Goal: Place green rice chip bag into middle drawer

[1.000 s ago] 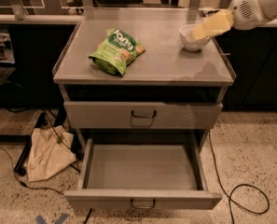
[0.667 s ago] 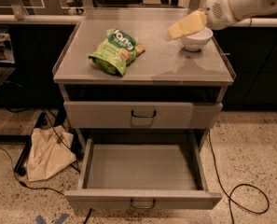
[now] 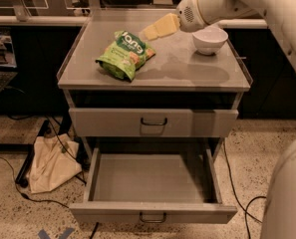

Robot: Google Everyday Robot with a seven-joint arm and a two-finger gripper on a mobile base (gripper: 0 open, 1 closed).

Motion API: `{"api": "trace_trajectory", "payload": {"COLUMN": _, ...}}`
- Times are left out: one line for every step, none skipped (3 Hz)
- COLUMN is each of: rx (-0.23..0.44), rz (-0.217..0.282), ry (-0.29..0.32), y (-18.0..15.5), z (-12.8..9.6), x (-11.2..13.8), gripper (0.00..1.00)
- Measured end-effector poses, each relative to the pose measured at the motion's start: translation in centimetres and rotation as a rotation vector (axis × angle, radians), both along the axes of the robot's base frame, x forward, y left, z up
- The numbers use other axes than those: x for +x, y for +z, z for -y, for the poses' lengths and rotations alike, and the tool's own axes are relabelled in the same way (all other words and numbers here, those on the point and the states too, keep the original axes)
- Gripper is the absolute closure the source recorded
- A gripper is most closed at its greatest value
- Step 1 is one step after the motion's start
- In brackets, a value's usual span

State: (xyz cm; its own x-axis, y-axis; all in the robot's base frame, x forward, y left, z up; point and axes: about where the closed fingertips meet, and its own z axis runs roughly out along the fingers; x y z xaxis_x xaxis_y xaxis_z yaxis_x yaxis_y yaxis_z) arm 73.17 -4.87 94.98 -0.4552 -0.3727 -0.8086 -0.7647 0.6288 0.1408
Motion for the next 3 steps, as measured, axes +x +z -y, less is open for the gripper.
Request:
{"api": "trace_trajectory", "payload": {"rx": 0.012, "rz": 0.020, "ry": 0.001, "y": -0.4, "z": -3.3, "x": 1.3, "gripper": 0.00}}
{"api": "trace_trajectory", "payload": {"rx": 0.003, "rz": 0.029, "ry": -0.005, "y": -2.5, "z": -7.1, "x": 2.8, "gripper": 0.00}}
{"api": "trace_trajectory", "payload": {"rx": -0.033, "rz": 0.021, "ry": -0.005, "y": -4.5, "z": -9.2, "x": 3.4, "gripper": 0.00}}
